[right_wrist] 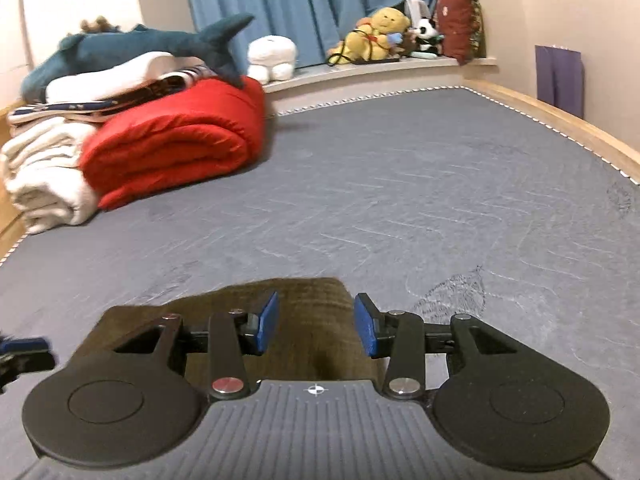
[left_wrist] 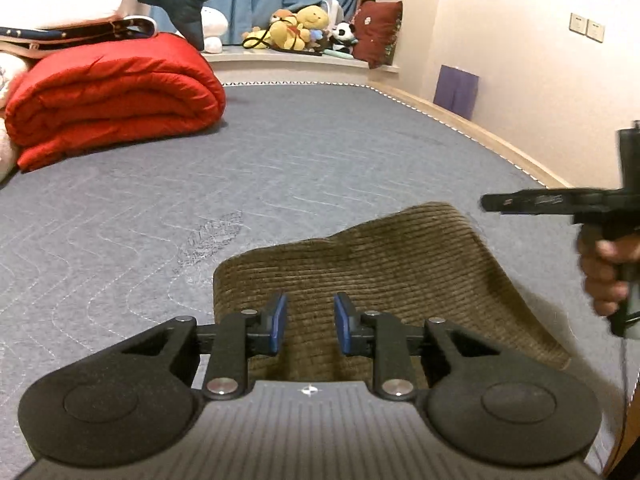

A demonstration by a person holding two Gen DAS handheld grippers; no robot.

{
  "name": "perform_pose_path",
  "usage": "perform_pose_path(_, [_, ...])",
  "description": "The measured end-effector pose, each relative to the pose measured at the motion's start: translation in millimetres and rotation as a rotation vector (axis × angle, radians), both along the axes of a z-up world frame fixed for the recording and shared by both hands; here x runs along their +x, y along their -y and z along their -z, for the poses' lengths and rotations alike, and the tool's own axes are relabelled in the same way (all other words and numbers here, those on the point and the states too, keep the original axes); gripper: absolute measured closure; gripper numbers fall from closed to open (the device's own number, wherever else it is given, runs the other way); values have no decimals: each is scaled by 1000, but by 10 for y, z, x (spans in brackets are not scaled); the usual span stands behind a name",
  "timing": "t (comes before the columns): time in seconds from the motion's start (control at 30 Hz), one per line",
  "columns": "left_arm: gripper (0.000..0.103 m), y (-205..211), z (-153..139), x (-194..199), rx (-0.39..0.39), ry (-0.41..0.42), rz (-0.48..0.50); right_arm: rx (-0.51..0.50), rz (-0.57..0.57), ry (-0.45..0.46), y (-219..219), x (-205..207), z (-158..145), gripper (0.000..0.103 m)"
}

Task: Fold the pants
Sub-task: 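Lay the folded bundle down and open both grippers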

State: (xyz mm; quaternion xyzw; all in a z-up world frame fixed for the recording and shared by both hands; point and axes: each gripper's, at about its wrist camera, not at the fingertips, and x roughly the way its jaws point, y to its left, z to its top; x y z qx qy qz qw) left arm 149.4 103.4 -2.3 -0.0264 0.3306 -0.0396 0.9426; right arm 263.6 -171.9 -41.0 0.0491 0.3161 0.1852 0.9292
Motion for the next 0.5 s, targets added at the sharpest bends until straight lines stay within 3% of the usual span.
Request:
perform_pose_path(0.17, [74, -58, 0, 48, 1, 10, -8, -164, 26, 25, -359, 316, 355, 61])
perform_pose_path(0.23, [74, -86, 85, 111, 1, -15, -17, -236, 87, -1, -458, 458, 548, 61])
perform_pose_path(0.37, [73, -128, 433, 252, 67, -143, -37, -200, 182, -101, -440, 727, 871, 65])
perform_pose_path(0.5, [73, -245, 504, 306, 5, -163, -55, -171, 204, -139, -465, 898, 1007, 65])
